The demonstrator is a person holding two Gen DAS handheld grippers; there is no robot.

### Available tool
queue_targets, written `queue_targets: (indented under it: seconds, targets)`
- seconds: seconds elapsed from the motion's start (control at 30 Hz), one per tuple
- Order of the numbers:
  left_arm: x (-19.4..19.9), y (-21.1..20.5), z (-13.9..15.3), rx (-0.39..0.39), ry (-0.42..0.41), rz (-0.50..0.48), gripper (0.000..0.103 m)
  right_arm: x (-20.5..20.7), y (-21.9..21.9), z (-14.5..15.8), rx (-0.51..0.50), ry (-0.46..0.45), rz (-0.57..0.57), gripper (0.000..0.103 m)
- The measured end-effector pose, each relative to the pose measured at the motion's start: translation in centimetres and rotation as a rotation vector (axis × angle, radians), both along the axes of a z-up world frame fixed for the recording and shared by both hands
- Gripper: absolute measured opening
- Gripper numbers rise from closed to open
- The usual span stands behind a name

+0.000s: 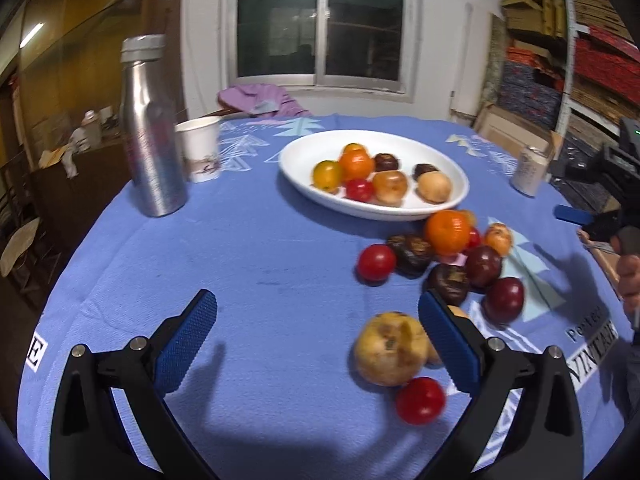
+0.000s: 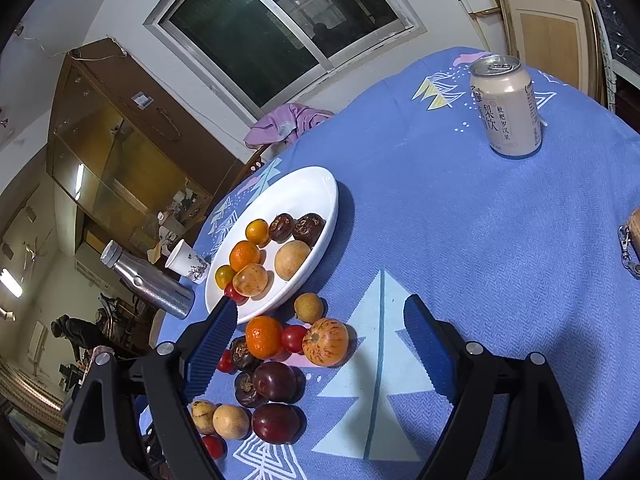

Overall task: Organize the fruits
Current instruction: 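Move both open grippers back above the remaining fruit pile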

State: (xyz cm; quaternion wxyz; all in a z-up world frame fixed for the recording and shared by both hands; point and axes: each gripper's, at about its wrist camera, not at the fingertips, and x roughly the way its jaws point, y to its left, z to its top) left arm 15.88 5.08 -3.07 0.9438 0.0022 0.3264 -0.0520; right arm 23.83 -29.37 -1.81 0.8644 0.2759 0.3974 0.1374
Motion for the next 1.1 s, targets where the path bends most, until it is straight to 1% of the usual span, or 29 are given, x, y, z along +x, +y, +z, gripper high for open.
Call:
queue_targets:
  seconds: [0.07,0.13,0.2,0.27,0.33,0.37,0.4,0.43,0.5,0.57,0.6,0.63,0.7,0.73,0.77,0.8,0.87,0.9,0.97,1.03,1.1]
  targets:
    - [-0.2,-0.8,0.0,0.009,-0.002,-0.041,0.099,0.0,0.0,0.0,-0.001,0.002,0.000,0.086]
    - [-0.2,-1.5,-0.4,0.035,0.012,-0.057,0.099,0.0,0.0,-0.1,-0.001,0.004,0.000,0.086]
    - [-0.1,-1.6,-0.6,0.042,0.027,-0.059,0.099,0.0,-0.1,-0.1,0.000,0.004,-0.002,0.086]
    - [0.3,-1.3,-1.0,0.037,0.050,-0.047,0.099,0.0,-0.1,-0.1,0.001,0.004,-0.004,0.087]
    - [0.8,-0.7,-1.4,0.035,0.085,-0.015,0.099,0.0,-0.1,-0.1,0.000,0.006,-0.004,0.087]
    - [1.1,-0.1,-1.6,0.020,0.100,-0.002,0.099,0.0,0.0,-0.1,0.000,0.006,-0.004,0.087]
    - [1.3,0.5,-1.6,-0.010,0.108,0.008,0.099,0.0,0.0,-0.1,0.000,0.006,-0.004,0.087]
    - [1.5,1.5,-1.5,-0.025,0.102,0.053,0.099,0.0,0.0,-0.1,0.000,0.006,-0.004,0.087]
    - [1.7,3.1,-1.2,-0.006,0.085,0.152,0.099,0.0,-0.1,-0.1,0.003,0.004,-0.004,0.087]
    - [2.1,4.9,-1.3,-0.002,0.090,0.247,0.099,0.0,0.0,-0.1,0.002,0.005,-0.004,0.087]
    - [2.2,5.6,-1.3,-0.013,0.095,0.284,0.099,0.0,0.0,-0.2,0.005,0.006,-0.003,0.087]
    - [2.1,6.3,-1.3,-0.044,0.095,0.304,0.099,0.0,0.0,-0.2,0.007,0.006,-0.001,0.087]
    - [1.7,6.5,-0.8,-0.109,0.071,0.274,0.099,0.0,0.1,-0.1,0.005,0.006,0.001,0.087]
    - [1.5,6.1,-0.6,-0.119,0.056,0.242,0.099,0.0,0.2,-0.1,0.004,0.006,0.002,0.087]
    - [1.4,5.5,-0.4,-0.107,0.045,0.214,0.099,0.1,0.2,-0.2,0.003,0.007,0.003,0.087]
    - [1.4,4.8,-0.5,-0.076,0.040,0.190,0.099,0.1,0.2,-0.2,0.003,0.008,0.003,0.087]
    - [1.8,3.2,-1.2,0.028,0.063,0.172,0.099,0.1,0.3,-0.3,-0.002,0.011,0.003,0.087]
    - [2.1,2.8,-1.5,0.058,0.079,0.169,0.099,0.1,0.3,-0.3,-0.003,0.012,0.004,0.087]
    - [2.0,2.4,-1.8,0.066,0.084,0.153,0.099,0.1,0.4,-0.3,-0.006,0.009,0.006,0.087]
    - [1.9,2.4,-1.6,0.053,0.077,0.152,0.099,0.0,0.5,-0.2,-0.011,0.003,0.008,0.087]
    - [2.1,2.5,-1.8,0.043,0.087,0.146,0.099,0.0,0.6,-0.1,-0.012,0.000,0.016,0.087]
